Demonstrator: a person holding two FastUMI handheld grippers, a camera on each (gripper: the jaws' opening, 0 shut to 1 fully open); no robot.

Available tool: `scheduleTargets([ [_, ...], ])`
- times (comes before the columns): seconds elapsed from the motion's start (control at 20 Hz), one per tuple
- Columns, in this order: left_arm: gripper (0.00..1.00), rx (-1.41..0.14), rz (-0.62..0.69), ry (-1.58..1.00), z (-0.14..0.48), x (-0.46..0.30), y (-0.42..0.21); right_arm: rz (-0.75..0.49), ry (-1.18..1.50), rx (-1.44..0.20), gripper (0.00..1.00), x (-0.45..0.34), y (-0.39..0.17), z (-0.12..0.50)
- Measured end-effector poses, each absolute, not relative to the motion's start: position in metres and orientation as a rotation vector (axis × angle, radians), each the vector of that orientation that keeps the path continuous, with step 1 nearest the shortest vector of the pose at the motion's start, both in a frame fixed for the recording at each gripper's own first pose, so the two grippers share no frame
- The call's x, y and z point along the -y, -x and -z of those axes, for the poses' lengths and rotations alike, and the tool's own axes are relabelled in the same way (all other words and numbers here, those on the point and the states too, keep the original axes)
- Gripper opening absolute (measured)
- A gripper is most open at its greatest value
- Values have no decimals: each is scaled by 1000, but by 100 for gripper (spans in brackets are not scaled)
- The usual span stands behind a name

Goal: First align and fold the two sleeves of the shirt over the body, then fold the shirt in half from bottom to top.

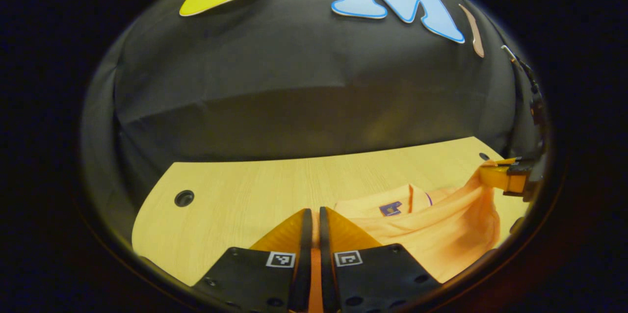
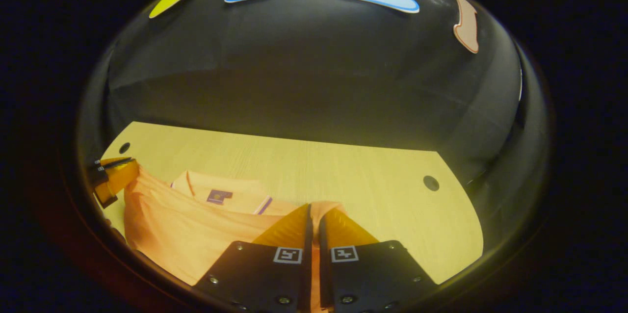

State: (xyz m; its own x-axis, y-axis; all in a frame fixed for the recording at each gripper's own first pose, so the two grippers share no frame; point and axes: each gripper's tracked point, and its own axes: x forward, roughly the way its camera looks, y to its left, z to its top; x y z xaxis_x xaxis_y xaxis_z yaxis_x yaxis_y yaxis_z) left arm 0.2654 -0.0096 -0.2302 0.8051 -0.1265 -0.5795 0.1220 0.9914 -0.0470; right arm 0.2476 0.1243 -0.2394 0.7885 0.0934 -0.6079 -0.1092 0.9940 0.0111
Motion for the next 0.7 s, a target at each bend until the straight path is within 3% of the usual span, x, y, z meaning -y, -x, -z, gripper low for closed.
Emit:
scheduleTargets([
  [0.1, 16, -612, 138, 25, 221, 11, -263, -118, 31, -649, 13, -126, -245, 237],
  [0.15, 24, -610, 139, 29, 219, 11, -261, -131, 33, -649, 20, -129, -243, 235],
  [0.3, 47, -603, 121, 23, 210, 5, -254, -156, 37, -631, 50, -133, -236, 228],
  [0.35, 54, -598, 122, 21, 207, 5, -251, -166, 33, -625, 74, -135, -233, 226],
  [0.45, 68, -585, 121, 18, 200, 5, -242, -178, 37, -611, 87, -136, -226, 220],
  [0.55, 79, -575, 114, 17, 193, 4, -234, -189, 43, -587, 94, -135, -218, 211],
  [0.7, 96, -548, 103, 38, 176, 4, -219, -209, 50, -545, 95, -134, -204, 192],
])
